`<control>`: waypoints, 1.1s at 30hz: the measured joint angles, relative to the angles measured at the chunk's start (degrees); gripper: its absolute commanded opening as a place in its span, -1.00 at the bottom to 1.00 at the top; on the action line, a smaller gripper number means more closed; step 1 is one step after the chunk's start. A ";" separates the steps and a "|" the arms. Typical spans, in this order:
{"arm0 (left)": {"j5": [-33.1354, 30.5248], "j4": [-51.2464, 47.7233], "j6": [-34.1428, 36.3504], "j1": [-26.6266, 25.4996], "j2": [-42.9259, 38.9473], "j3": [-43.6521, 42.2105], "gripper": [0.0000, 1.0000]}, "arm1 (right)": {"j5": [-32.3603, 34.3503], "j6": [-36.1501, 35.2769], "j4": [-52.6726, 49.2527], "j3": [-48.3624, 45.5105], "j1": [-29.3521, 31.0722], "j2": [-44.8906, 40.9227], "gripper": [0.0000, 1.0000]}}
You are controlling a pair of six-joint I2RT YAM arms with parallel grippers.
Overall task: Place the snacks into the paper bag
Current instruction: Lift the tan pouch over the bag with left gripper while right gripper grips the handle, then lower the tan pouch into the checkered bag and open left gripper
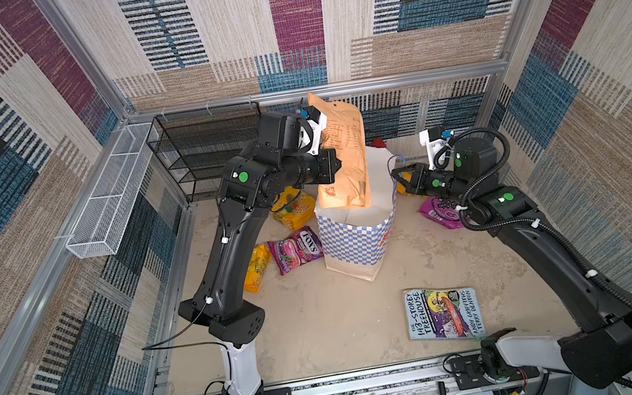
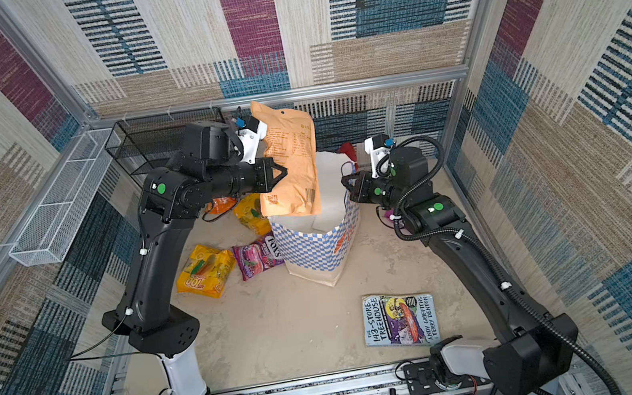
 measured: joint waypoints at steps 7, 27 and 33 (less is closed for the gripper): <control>2.54 -0.17 2.32 -0.09 3.23 -3.32 -1.00 | -0.35 -1.88 -0.15 -1.73 0.00 -1.40 -1.00; -3.52 -2.38 3.23 -7.10 -8.11 -22.73 -1.00 | -1.49 -4.59 -0.42 -1.16 0.00 -1.22 -1.00; -5.92 -3.54 0.61 -9.18 -8.63 -21.79 -1.00 | -2.97 -5.16 -0.33 -1.40 0.00 -1.25 -1.00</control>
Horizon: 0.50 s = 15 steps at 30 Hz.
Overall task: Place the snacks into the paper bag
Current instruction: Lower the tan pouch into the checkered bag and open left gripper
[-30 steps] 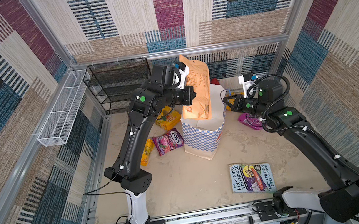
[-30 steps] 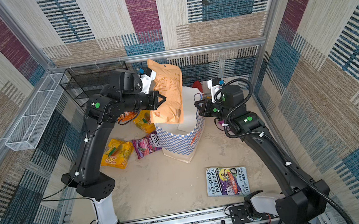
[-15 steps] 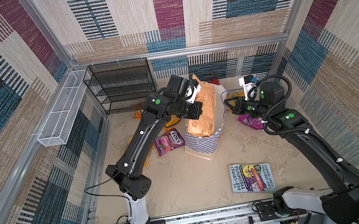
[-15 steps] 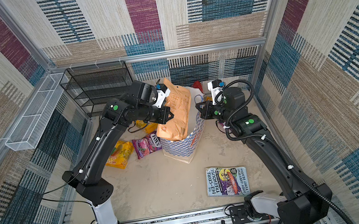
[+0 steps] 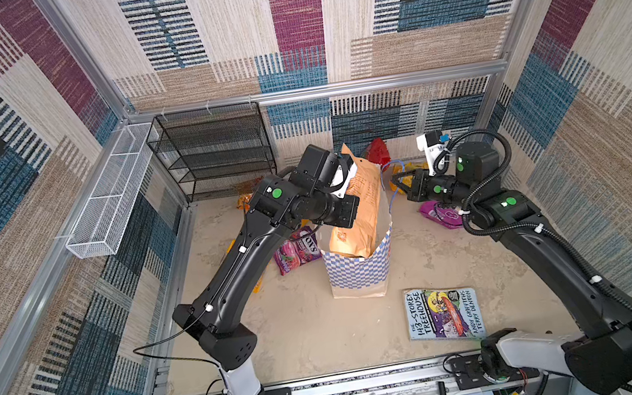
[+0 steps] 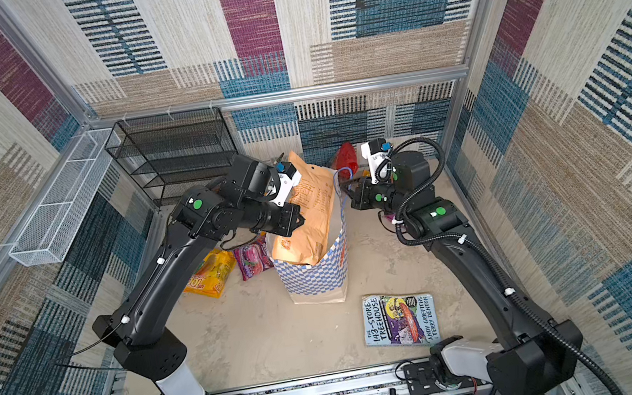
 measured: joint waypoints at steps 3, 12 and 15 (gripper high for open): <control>-3.34 -0.37 -2.21 -0.07 0.68 1.49 -1.00 | -0.66 0.00 0.15 -1.11 0.02 -0.17 -1.00; -6.49 1.22 -8.28 -0.04 7.43 6.01 -1.00 | -1.31 0.87 0.92 -4.35 0.28 -2.27 -1.00; -6.51 1.49 -9.31 -0.07 9.11 6.14 -1.00 | -1.31 0.87 0.96 -5.01 0.44 -2.73 -1.00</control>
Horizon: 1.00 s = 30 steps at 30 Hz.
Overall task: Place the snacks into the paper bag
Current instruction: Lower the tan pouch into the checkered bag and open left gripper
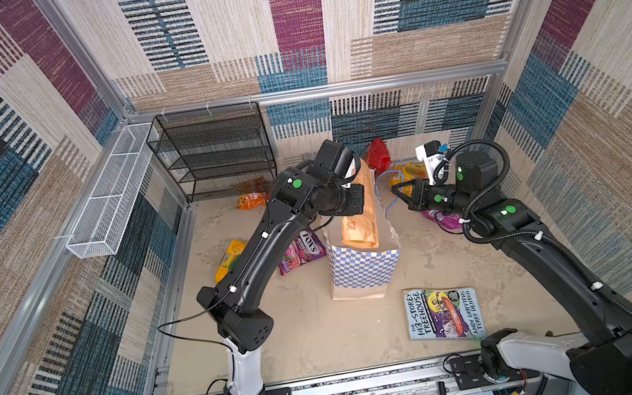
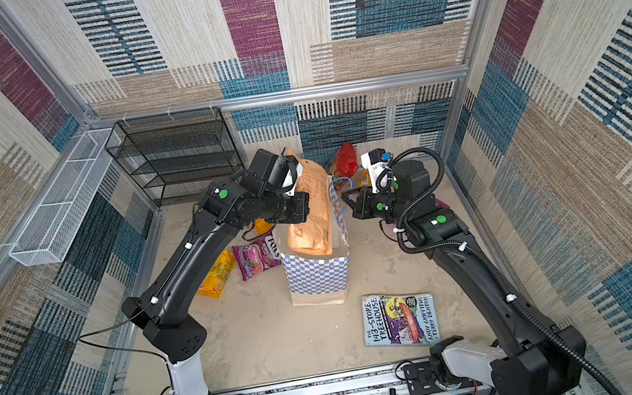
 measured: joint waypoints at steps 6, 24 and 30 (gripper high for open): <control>-1.31 0.61 -1.51 0.00 1.07 -2.34 -1.00 | 0.13 0.04 0.46 -0.96 0.07 -0.79 -1.00; 0.48 2.34 -4.63 0.15 5.99 -7.96 -1.00 | 4.26 3.13 3.61 -4.42 0.87 -3.02 -1.00; 1.73 4.72 -5.09 0.55 6.91 -11.34 -1.00 | 4.46 3.15 4.63 -4.98 1.40 -2.89 -1.00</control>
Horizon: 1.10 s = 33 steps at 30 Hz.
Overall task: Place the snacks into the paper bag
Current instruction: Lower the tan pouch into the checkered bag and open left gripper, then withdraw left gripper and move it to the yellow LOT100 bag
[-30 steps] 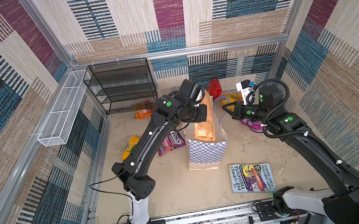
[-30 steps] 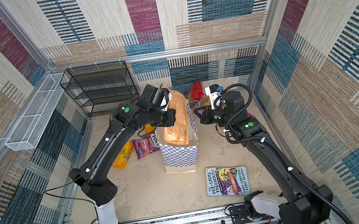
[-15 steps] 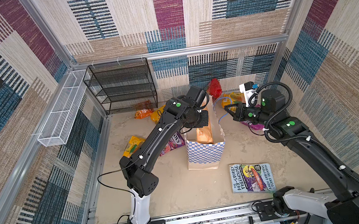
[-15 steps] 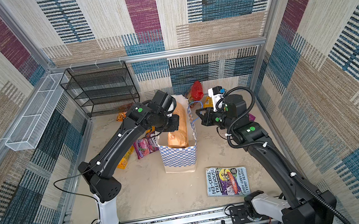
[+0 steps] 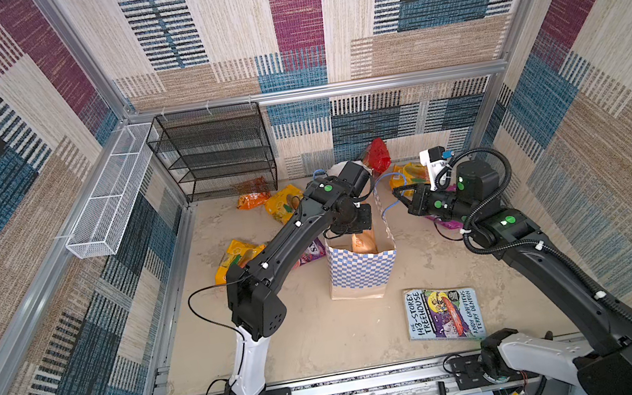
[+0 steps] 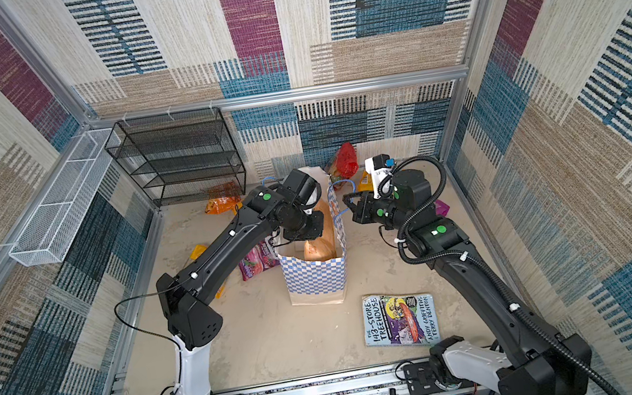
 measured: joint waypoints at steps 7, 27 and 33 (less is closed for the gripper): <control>2.95 5.35 -0.87 1.38 -1.07 -7.26 -0.99 | 0.07 0.00 0.17 -0.39 0.22 0.07 -1.00; 4.66 11.26 -2.60 3.45 -8.74 -14.88 0.12 | 1.01 -0.02 0.15 -0.48 0.37 1.03 -1.00; 5.97 11.30 -2.56 3.45 -13.29 -13.29 0.49 | 1.55 -0.02 0.15 -0.48 0.37 1.03 -1.00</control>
